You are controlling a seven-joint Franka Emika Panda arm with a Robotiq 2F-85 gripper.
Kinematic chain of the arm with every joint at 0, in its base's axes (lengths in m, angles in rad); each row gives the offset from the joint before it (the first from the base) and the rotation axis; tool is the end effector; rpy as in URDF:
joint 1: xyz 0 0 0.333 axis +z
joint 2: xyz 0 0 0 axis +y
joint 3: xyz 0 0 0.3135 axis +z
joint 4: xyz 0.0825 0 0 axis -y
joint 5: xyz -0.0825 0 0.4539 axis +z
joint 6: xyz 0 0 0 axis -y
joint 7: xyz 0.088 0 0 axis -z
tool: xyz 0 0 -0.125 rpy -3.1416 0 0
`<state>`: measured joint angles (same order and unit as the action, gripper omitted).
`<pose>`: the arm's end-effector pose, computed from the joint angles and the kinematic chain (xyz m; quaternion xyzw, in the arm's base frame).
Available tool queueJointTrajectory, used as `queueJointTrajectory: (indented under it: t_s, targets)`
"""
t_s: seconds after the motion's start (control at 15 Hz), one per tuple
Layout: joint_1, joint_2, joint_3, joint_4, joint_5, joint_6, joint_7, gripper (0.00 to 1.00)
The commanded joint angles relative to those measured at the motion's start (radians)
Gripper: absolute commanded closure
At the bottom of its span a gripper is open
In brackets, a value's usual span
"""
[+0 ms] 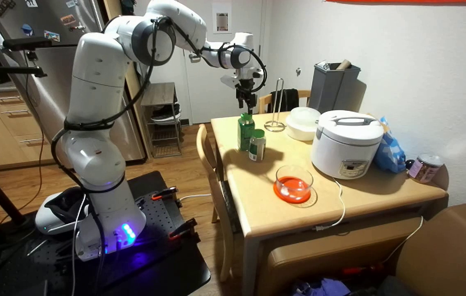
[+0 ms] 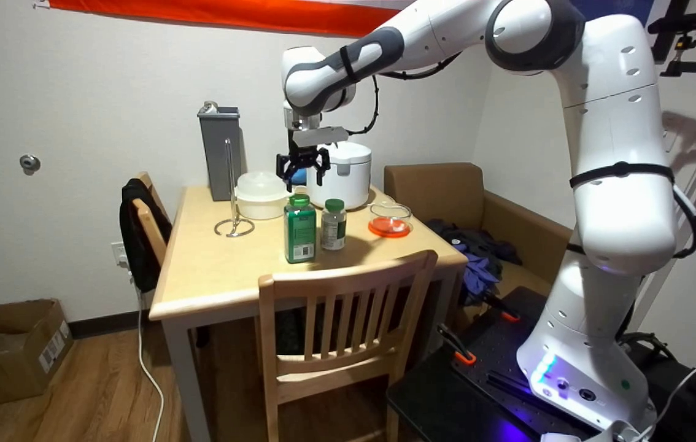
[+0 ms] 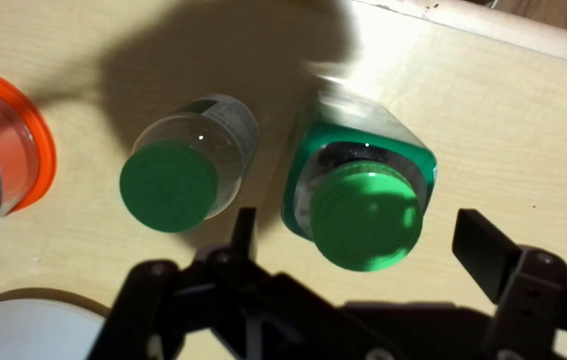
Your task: Put the green bottle on top of the other bottle
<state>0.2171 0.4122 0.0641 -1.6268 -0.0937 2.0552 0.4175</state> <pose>0.7077 0.1935 0.3331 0.9983 -0.0494 0.0180 0.0241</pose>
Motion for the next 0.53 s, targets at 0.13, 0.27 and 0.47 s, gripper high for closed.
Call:
queueJointTrajectory:
  t_s: [0.13, 0.27, 0.47]
  targets:
    - [-0.002, 0.058, 0.011, 0.065, 0.095, -0.051, -0.007, 0.00]
    - [-0.003, 0.060, 0.009, 0.054, 0.108, -0.039, -0.008, 0.00]
    - [-0.008, 0.061, 0.004, 0.042, 0.117, -0.031, -0.005, 0.00]
